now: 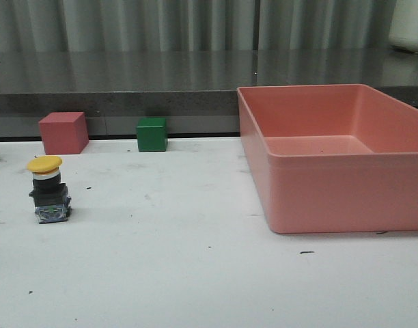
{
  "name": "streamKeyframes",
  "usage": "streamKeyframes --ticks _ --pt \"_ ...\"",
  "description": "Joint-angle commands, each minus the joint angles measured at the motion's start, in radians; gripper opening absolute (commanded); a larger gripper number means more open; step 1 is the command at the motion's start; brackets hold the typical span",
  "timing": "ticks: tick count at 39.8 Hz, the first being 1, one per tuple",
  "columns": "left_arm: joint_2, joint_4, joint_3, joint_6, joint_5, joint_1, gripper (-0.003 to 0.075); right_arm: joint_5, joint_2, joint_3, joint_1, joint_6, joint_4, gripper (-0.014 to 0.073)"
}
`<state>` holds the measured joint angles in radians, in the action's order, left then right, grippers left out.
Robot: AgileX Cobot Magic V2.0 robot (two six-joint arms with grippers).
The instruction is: Place and stand button with both arms
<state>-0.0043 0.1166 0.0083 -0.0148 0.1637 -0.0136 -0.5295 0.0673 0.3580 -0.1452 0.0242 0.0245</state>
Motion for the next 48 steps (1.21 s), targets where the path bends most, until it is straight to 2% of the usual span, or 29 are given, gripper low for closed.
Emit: streamKeyframes --ticks 1,27,39,48 --pt "-0.023 0.008 0.015 -0.010 -0.088 0.006 -0.0020 0.087 0.009 0.024 0.006 -0.008 0.012 -0.0068" --pt "-0.023 0.008 0.015 -0.010 -0.088 0.006 -0.0020 0.108 0.009 0.010 0.006 -0.008 0.012 -0.0068" --pt "-0.023 0.008 0.015 -0.010 -0.088 0.006 -0.0020 0.450 0.009 -0.207 0.006 -0.008 0.012 -0.0068" --pt "-0.023 0.008 0.015 -0.010 -0.088 0.006 -0.0020 0.610 0.009 -0.385 0.006 -0.008 0.011 -0.0068"
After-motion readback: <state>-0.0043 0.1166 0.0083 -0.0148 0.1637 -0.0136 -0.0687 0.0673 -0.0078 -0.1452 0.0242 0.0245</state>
